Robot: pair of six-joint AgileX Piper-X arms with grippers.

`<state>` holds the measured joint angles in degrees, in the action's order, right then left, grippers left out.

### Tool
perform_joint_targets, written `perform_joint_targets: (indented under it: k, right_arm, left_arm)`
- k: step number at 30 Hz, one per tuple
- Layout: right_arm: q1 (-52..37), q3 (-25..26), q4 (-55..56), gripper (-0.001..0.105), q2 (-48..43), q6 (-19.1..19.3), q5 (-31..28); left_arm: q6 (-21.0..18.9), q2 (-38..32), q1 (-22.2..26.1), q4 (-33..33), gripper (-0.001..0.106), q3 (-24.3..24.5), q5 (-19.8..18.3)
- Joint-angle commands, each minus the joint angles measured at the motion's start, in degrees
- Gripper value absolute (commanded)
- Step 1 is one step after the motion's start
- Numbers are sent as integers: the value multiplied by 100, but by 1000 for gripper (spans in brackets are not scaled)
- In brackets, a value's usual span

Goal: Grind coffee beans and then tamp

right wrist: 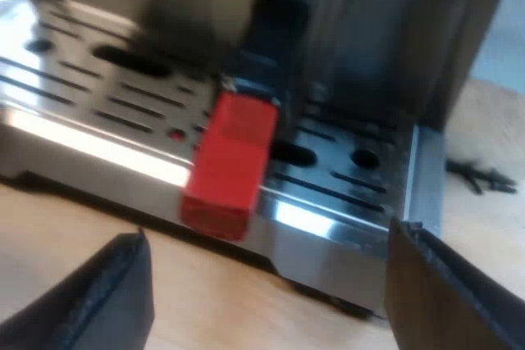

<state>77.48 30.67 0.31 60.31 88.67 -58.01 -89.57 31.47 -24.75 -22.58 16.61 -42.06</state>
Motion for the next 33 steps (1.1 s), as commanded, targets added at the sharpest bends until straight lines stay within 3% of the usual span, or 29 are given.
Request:
perform_joint_targets:
  k: [1,6,14,17,25,29,33]
  right_arm:
    - [102,141,225,62,-266,-213,-87]
    - [58,628,1153,62,-422,-869,106]
    - [-494,1663,3117,62,-190,-2098,1484]
    - [-727,2030,3522,62,-72,-2098,1879]
    - [-1267,3030,4381,62,293,-2098,2880]
    - [-1446,3339,4655,62,542,-2098,3299]
    - [-1739,3393,4755,62,860,-2098,3914]
  left_arm:
    - [-61,11,-21,20,74,17,-65]
    - [-61,11,-21,20,74,17,-65]
    - [-33,11,-21,143,73,17,-65]
    - [-64,11,-21,350,67,17,-65]
    - [-149,-314,-21,361,71,115,12]
    - [-149,-600,-21,342,71,119,76]
    - [-149,-713,-21,324,78,119,194]
